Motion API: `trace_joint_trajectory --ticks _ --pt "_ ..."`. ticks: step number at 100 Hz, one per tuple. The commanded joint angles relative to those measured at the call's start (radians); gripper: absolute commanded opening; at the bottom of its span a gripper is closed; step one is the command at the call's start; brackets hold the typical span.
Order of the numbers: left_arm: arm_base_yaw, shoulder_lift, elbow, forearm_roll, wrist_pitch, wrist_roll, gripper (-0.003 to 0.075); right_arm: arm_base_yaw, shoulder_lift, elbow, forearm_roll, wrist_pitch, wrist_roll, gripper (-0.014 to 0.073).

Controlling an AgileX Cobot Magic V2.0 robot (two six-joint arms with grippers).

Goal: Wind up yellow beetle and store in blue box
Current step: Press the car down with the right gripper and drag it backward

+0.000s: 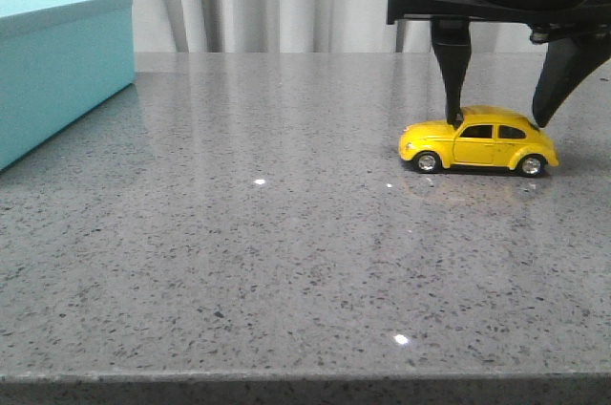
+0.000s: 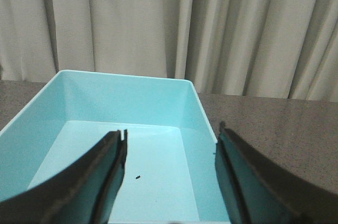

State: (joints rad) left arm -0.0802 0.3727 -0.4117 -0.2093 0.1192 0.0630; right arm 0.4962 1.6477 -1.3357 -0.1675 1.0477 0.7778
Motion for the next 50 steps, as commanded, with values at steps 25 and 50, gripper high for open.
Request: trace_joint_trajectory --ticks 25,50 --pt "-0.009 0.015 -0.036 0.0 -0.072 -0.01 0.0374 -0.072 -0.021 -0.011 -0.003 0.068 -0.036 0.0465" --pt "-0.009 0.015 -0.036 0.0 -0.072 -0.01 0.0374 -0.119 -0.044 0.0 0.001 0.063 -0.071 0.0465"
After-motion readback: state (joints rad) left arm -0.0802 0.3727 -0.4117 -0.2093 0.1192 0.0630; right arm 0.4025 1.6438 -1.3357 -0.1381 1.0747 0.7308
